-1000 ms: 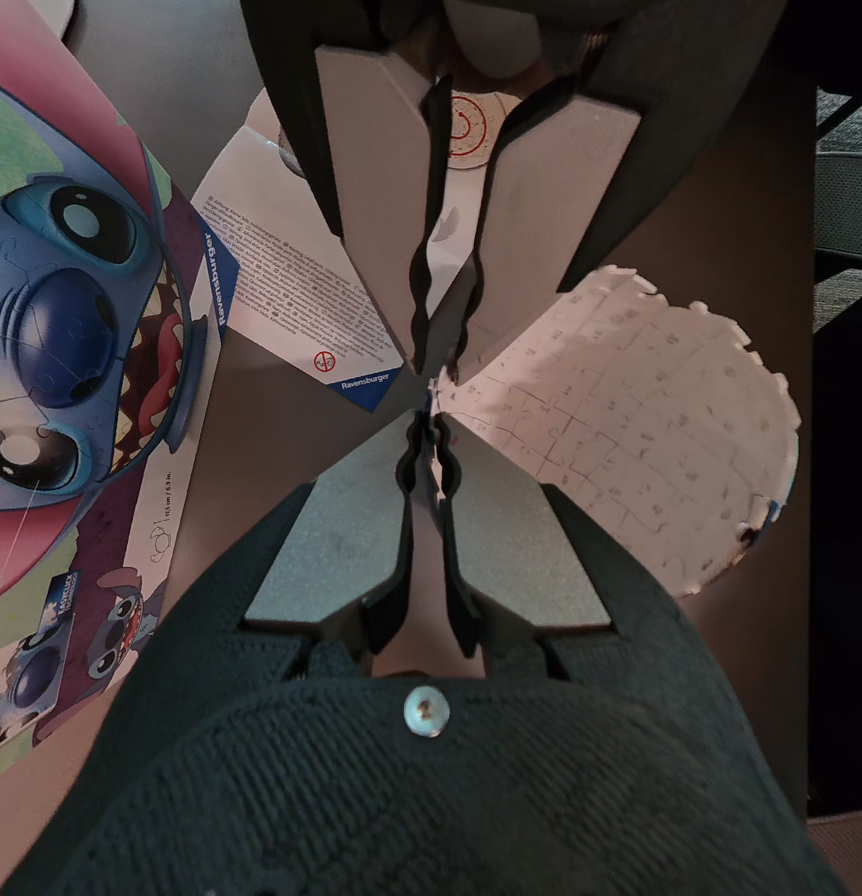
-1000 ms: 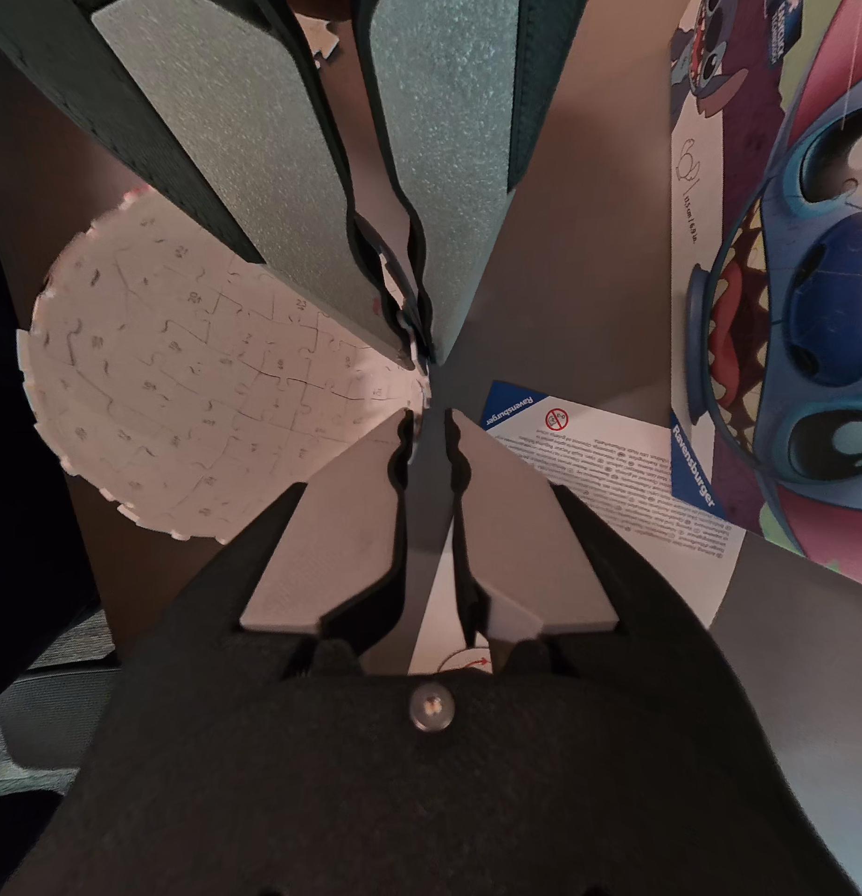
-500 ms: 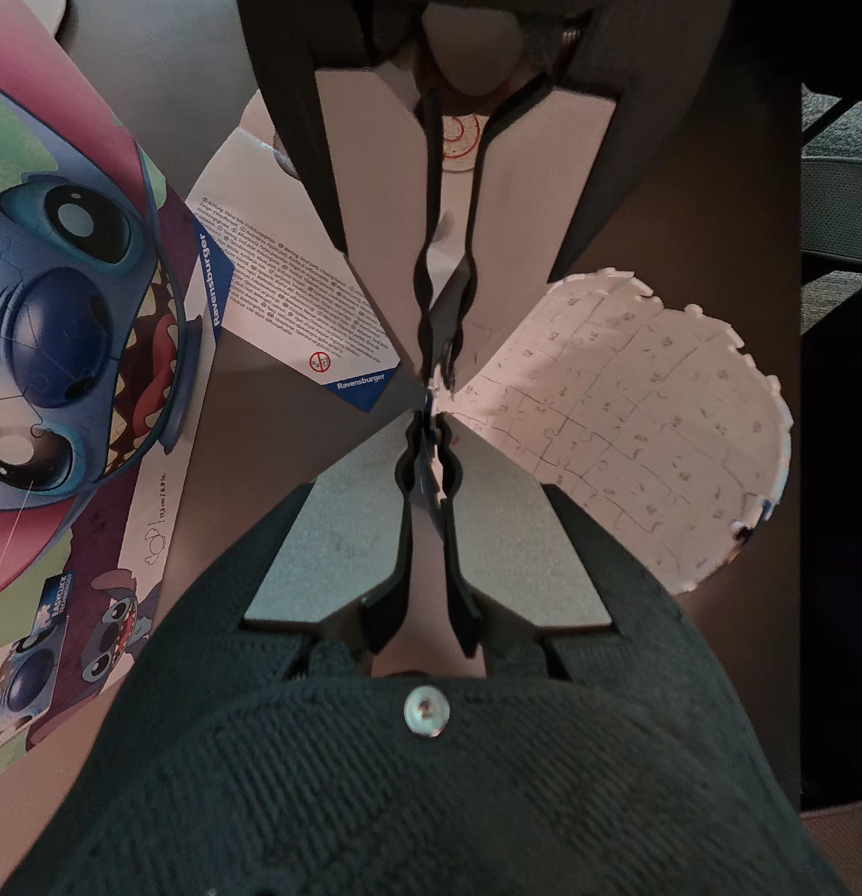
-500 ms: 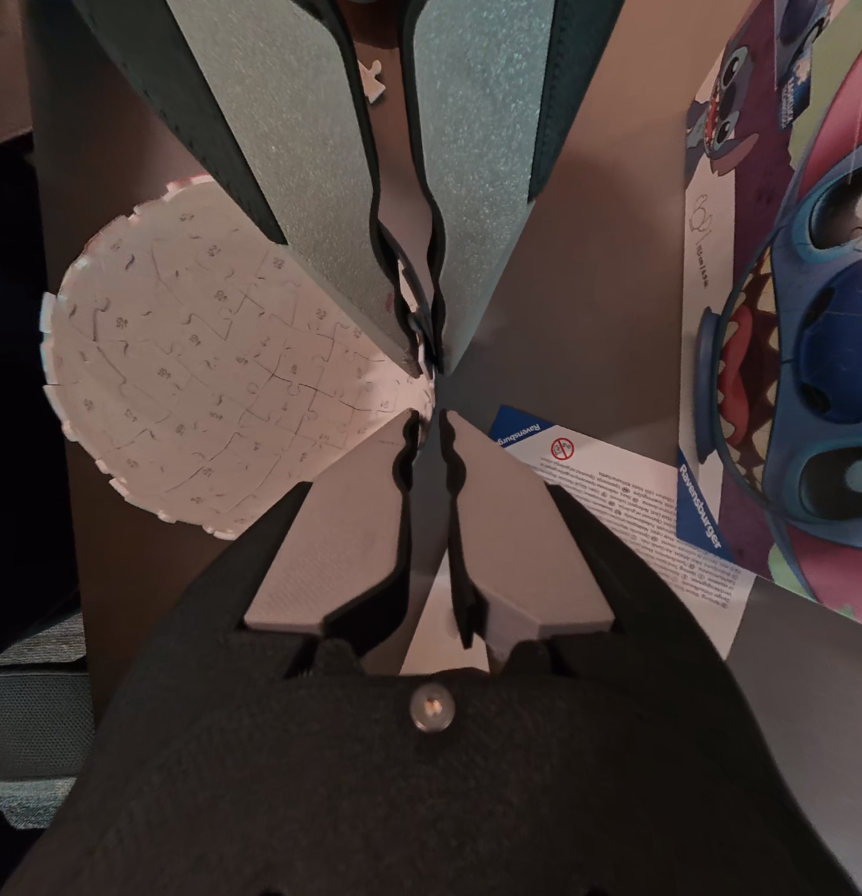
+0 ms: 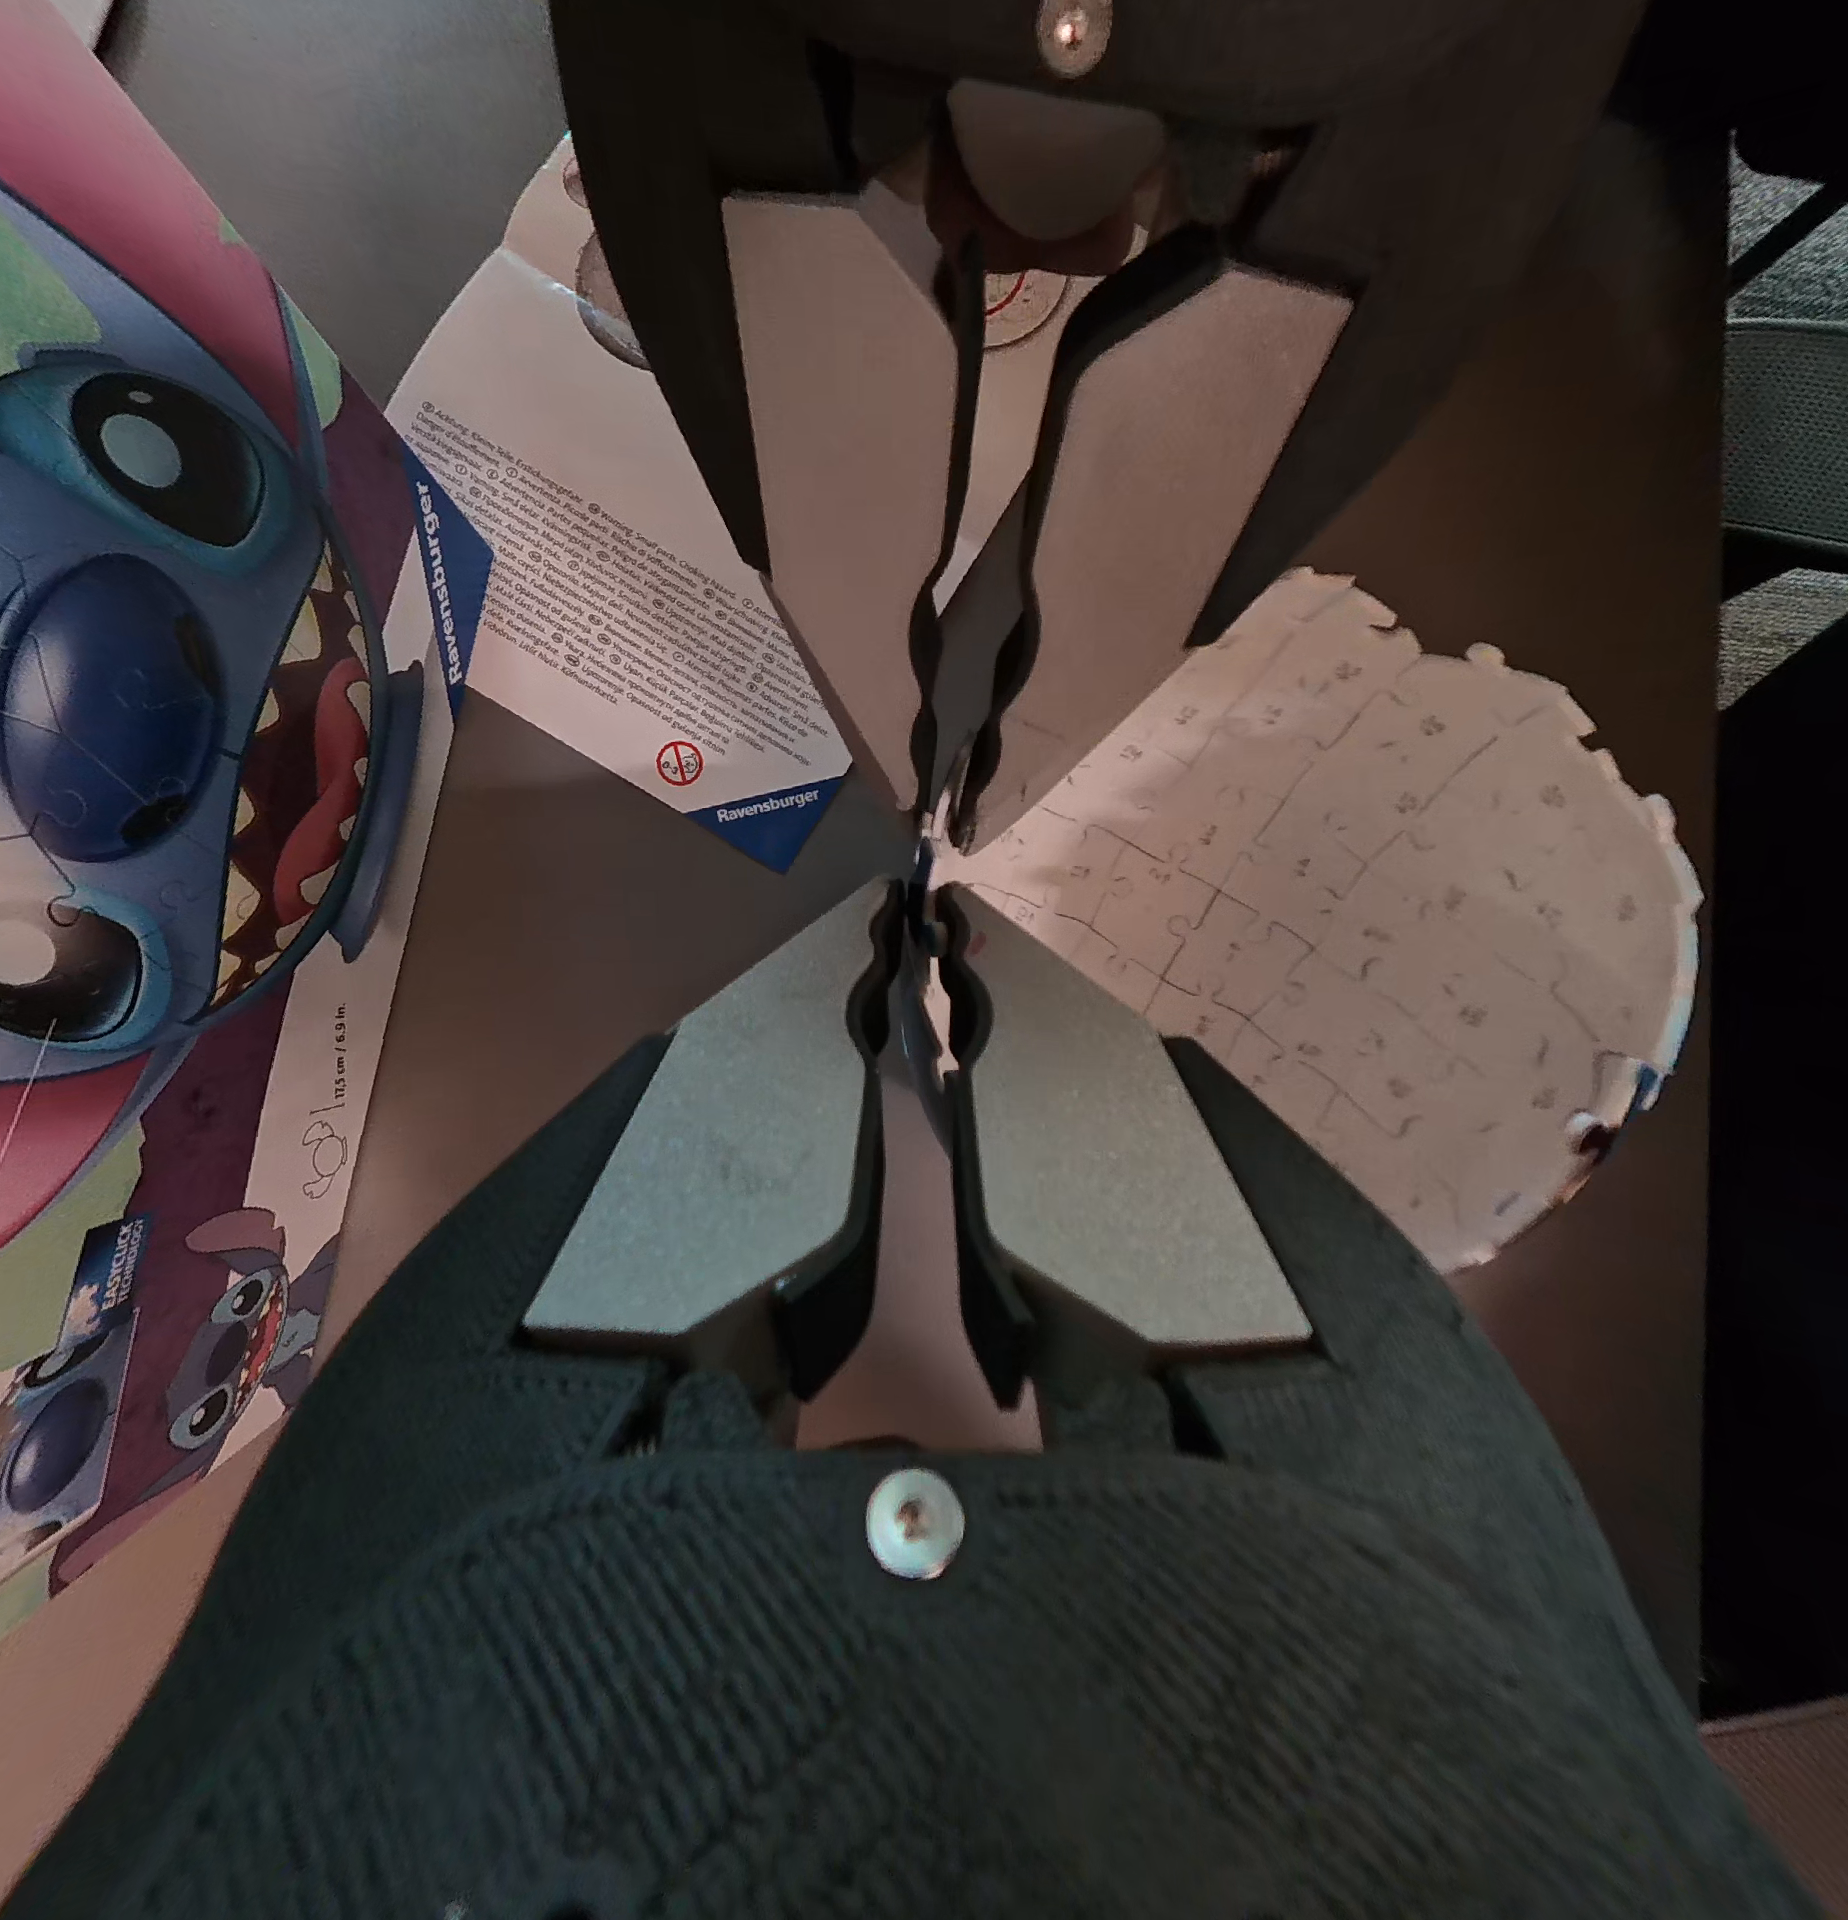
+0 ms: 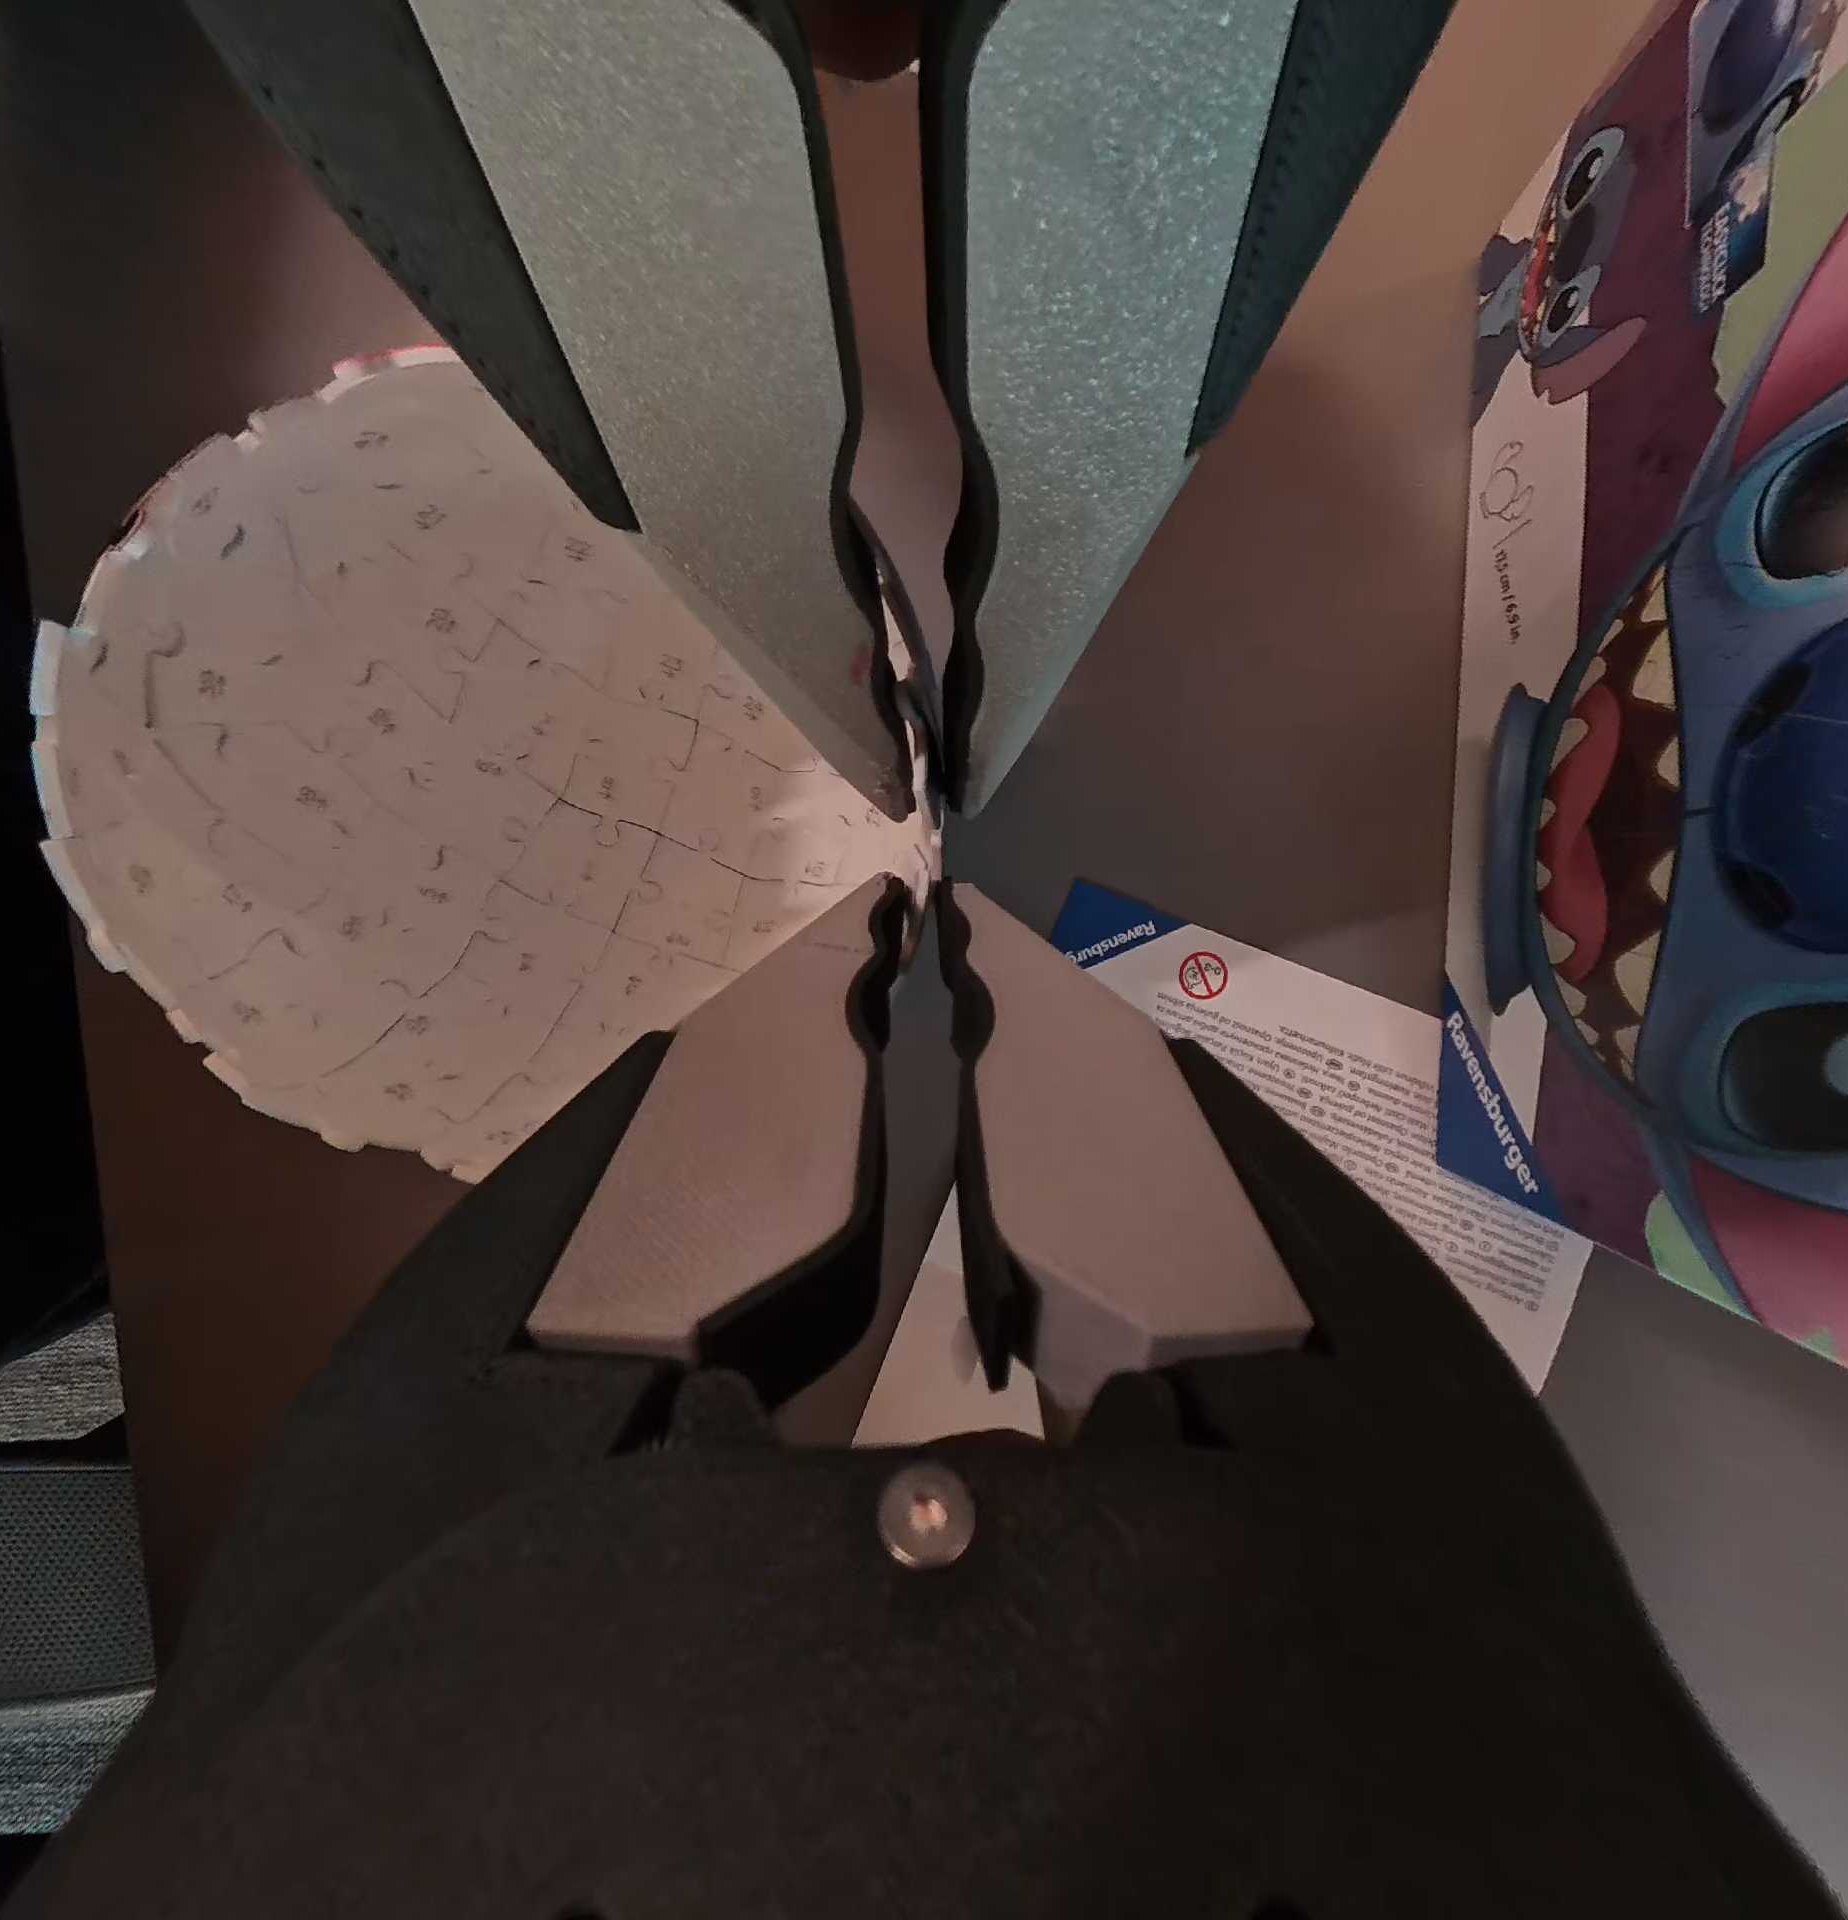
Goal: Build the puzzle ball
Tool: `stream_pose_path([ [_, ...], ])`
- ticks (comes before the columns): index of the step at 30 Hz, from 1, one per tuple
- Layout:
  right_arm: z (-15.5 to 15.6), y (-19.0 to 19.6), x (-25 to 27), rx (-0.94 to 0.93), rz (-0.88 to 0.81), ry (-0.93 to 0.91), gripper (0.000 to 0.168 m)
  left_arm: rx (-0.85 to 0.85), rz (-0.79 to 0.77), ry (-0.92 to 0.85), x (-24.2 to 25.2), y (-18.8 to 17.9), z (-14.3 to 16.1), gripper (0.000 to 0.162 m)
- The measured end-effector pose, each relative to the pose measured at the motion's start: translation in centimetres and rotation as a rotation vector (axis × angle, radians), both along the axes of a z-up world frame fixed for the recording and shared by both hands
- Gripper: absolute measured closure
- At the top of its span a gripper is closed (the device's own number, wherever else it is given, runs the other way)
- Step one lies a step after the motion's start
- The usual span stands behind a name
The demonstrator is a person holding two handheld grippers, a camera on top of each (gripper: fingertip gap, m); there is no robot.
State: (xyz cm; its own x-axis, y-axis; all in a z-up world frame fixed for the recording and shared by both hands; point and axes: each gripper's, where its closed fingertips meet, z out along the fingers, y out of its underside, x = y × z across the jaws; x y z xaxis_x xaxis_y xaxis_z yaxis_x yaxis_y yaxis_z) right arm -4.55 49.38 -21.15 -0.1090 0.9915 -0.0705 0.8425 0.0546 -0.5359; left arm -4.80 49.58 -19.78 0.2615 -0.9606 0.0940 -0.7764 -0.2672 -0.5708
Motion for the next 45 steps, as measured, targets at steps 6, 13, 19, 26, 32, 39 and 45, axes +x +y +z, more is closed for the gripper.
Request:
stream_pose_path([
  [6,-0.01,0.0,-0.06,0.007,0.003,0.002,0.166,-0.013,0.004,-0.006,-0.04,-0.04,0.02,0.158],
  [13,-0.08,0.1,-0.07,0.053,-0.005,-0.022,0.166,-0.017,0.02,-0.014,-0.02,0.09,-0.02,0.159],
  [19,0.11,0.27,-0.26,0.096,-0.005,-0.023,0.16,-0.024,0.038,-0.016,-0.23,0.28,0.16,0.162],
  [26,0.03,0.01,-0.37,0.059,-0.012,-0.019,0.161,-0.023,0.021,-0.004,-0.33,0.01,0.08,0.162],
  [32,0.09,-0.32,-0.34,0.056,0.007,-0.02,0.162,0.029,-0.035,0.017,-0.33,-0.35,0.09,0.162],
  [39,0.17,-0.32,-0.28,0.054,0.001,-0.013,0.163,0.123,-0.089,0.041,-0.31,-0.32,0.08,0.16],
  [45,0.21,-0.28,-0.41,0.055,-0.002,-0.003,0.165,0.134,-0.081,0.078,-0.96,-0.23,-0.38,0.155],
])
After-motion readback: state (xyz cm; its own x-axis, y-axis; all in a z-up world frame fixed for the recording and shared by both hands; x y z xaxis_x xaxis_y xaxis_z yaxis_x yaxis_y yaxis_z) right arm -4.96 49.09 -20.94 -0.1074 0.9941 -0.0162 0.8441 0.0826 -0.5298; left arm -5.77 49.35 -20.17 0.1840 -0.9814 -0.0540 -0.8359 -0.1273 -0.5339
